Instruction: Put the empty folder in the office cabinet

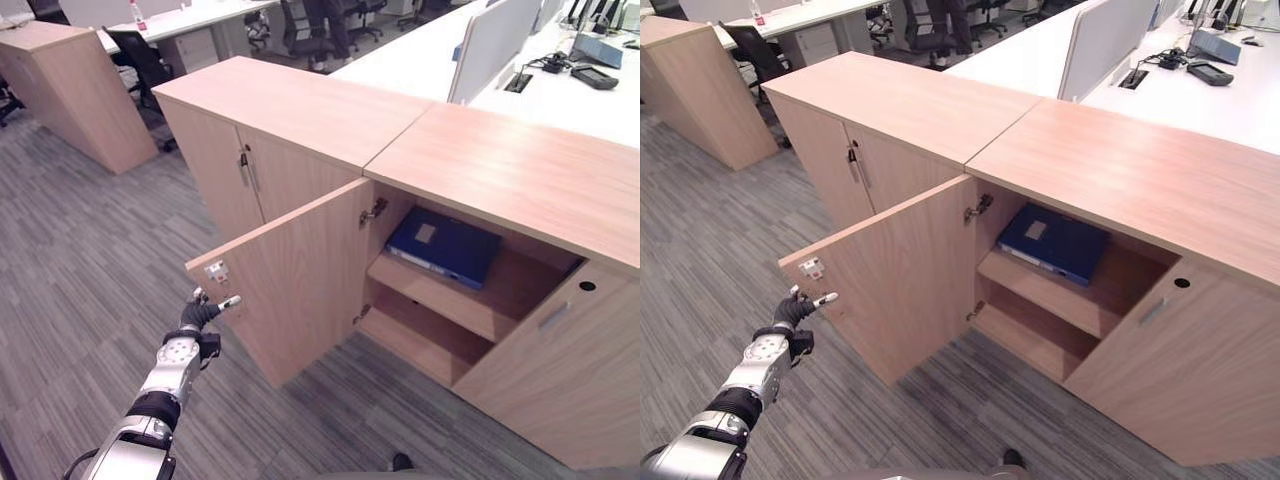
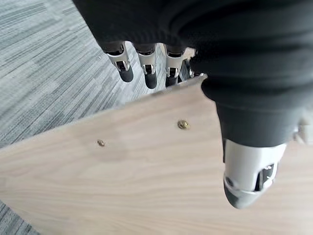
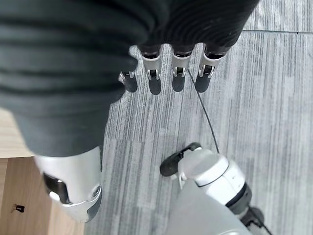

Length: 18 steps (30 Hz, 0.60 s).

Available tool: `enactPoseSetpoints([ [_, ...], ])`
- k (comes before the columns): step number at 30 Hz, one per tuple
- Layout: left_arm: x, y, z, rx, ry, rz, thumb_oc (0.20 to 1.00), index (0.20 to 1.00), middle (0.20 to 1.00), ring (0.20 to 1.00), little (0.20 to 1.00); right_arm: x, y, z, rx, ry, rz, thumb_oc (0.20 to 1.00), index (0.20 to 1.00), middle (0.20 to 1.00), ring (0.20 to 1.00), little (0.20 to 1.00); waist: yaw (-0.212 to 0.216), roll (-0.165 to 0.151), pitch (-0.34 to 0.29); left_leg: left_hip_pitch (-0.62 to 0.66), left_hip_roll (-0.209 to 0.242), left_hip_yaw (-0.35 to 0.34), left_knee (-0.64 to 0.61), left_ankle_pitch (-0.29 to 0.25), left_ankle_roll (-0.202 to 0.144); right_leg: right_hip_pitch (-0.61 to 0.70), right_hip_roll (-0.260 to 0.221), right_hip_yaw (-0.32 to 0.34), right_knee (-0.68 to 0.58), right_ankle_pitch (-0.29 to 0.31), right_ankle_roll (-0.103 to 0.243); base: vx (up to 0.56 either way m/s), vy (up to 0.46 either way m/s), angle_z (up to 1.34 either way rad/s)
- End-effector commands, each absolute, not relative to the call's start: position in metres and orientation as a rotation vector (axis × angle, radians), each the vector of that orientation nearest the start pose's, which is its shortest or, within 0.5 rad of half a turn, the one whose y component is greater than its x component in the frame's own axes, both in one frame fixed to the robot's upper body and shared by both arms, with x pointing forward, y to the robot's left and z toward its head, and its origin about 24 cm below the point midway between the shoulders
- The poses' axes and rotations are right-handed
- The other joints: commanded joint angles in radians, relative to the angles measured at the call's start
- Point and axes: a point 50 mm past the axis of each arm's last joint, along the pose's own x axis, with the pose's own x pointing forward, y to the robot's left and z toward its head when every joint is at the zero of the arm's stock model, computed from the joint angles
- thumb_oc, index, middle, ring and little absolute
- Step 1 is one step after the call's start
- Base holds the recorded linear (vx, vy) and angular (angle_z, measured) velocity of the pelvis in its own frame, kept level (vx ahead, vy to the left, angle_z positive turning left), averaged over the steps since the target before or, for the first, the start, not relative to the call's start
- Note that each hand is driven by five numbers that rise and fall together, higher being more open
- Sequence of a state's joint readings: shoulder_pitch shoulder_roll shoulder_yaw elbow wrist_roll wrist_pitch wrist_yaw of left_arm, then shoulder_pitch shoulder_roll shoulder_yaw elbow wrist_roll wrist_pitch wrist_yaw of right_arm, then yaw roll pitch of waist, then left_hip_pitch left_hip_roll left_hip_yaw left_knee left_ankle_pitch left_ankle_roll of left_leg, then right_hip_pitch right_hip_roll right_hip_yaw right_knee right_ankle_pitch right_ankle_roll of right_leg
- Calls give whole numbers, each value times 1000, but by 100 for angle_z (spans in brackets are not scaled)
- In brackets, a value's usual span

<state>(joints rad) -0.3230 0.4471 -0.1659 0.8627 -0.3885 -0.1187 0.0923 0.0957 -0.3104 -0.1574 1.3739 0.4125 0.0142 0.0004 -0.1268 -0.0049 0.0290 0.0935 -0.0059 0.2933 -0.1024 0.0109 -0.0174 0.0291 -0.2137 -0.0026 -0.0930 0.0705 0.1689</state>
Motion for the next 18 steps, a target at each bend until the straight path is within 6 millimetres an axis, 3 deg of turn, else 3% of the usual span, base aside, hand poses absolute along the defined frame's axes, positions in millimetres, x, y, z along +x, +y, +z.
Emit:
enactPoseSetpoints([
  [1,308,273,-3,93,341,269,1000,1000,1000,1000,1000,14,-284,-158,189,1374,-645,1000,1000,1000,1000,1000,7,11,-21,-18,18,-51,15,-74,16,-32,-25,-23,6,30,62,26,3,-11],
  [6,341,274,32,194,307,236,1000,1000,1000,1000,1000,10,-287,-157,183,1390,-646,1000,1000,1000,1000,1000,-19,8,-35,-4,28,-44,15,-79,11,-26,-15,-18,6,23,59,32,-5,-8],
  [11,355,254,39,263,305,174,1000,1000,1000,1000,1000,13,-287,-157,178,1383,-644,1000,1000,1000,1000,1000,-36,6,-37,3,31,-39,15,-81,11,-23,-12,-14,6,23,59,0,0,0],
  [12,358,244,38,274,304,145,1000,1000,1000,1000,1000,14,-286,-158,176,1384,-641,1000,1000,1000,1000,1000,-40,5,-36,4,31,-38,15,-82,11,-23,-11,-13,6,24,59,0,0,0],
  [15,363,187,31,369,277,-50,1000,1000,1000,1000,1000,15,-283,-158,188,1385,-647,1000,1000,1000,1000,1000,-55,2,-29,8,29,-41,15,-86,14,-17,-12,-12,9,24,61,-6,10,4],
  [16,363,187,31,370,277,-49,1000,1000,1000,1000,1000,15,-283,-158,188,1385,-647,1000,1000,1000,1000,1000,-54,1,-31,5,29,-40,15,-84,14,-20,-12,-11,8,27,60,-10,13,10],
  [17,362,174,28,393,271,-98,1000,1000,1000,1000,1000,14,-283,-159,194,1386,-653,1000,1000,1000,1000,1000,-56,1,-31,4,29,-40,15,-84,14,-22,-12,-10,9,26,60,-18,18,9],
  [18,356,145,17,389,285,-192,1000,1000,1000,1000,1000,14,-281,-159,202,1391,-659,1000,1000,1000,1000,1000,-61,-1,-28,2,28,-43,15,-84,16,-23,-13,-9,10,25,57,-13,28,9],
])
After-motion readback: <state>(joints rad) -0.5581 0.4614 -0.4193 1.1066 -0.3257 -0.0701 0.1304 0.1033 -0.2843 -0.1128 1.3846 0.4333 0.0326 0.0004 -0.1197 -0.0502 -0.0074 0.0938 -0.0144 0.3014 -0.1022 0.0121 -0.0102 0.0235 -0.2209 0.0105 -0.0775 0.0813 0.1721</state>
